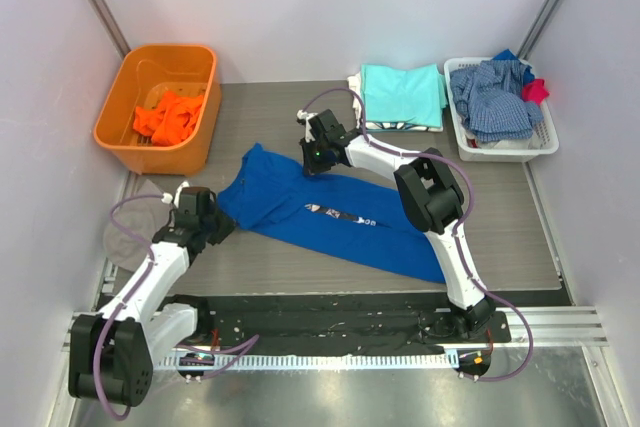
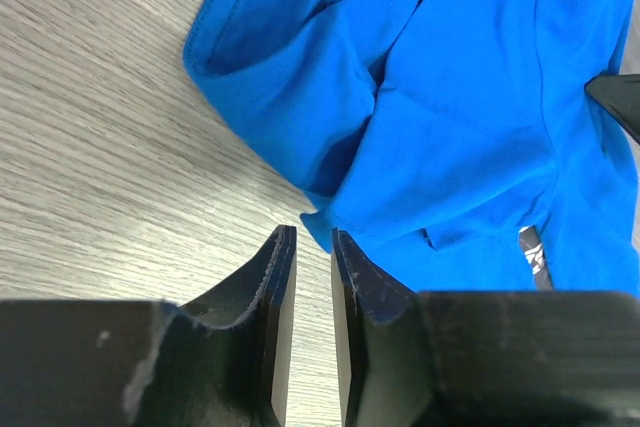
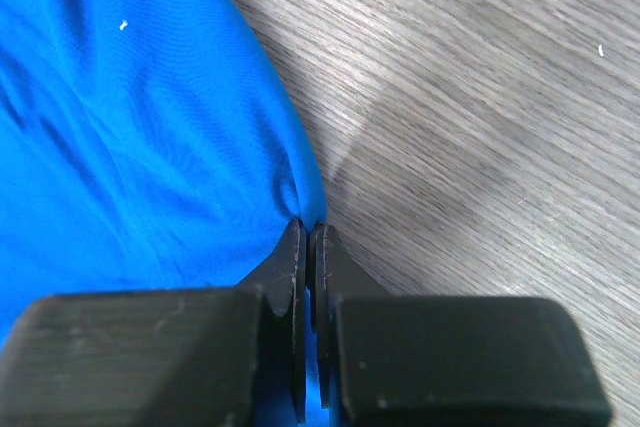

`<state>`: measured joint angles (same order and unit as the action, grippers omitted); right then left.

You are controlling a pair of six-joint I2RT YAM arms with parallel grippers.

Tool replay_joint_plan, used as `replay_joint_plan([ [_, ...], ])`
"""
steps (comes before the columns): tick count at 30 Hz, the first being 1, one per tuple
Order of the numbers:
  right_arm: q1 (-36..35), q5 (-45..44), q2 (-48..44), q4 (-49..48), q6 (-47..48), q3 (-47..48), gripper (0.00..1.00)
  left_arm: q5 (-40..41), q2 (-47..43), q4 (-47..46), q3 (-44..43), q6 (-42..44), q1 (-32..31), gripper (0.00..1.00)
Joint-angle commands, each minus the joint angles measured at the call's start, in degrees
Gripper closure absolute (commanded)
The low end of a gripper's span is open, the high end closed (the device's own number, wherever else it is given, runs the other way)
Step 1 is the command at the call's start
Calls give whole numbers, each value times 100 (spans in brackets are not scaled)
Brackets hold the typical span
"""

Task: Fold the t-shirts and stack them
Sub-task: Fold the tshirt

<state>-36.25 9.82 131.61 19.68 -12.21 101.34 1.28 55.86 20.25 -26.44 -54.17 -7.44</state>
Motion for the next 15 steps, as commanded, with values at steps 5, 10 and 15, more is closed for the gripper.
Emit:
replay_joint_plan([
  [5, 13, -104, 14, 71, 34, -79, 99, -22, -198, 58, 7, -76, -29, 75],
  [10, 21, -95, -21, 71, 43, -70, 99, -23, -540, 408, -125, -120, -29, 66],
  [15, 21, -209, -162, 71, 52, -27, 89, 232, -1164, 892, -564, -50, -29, 50],
])
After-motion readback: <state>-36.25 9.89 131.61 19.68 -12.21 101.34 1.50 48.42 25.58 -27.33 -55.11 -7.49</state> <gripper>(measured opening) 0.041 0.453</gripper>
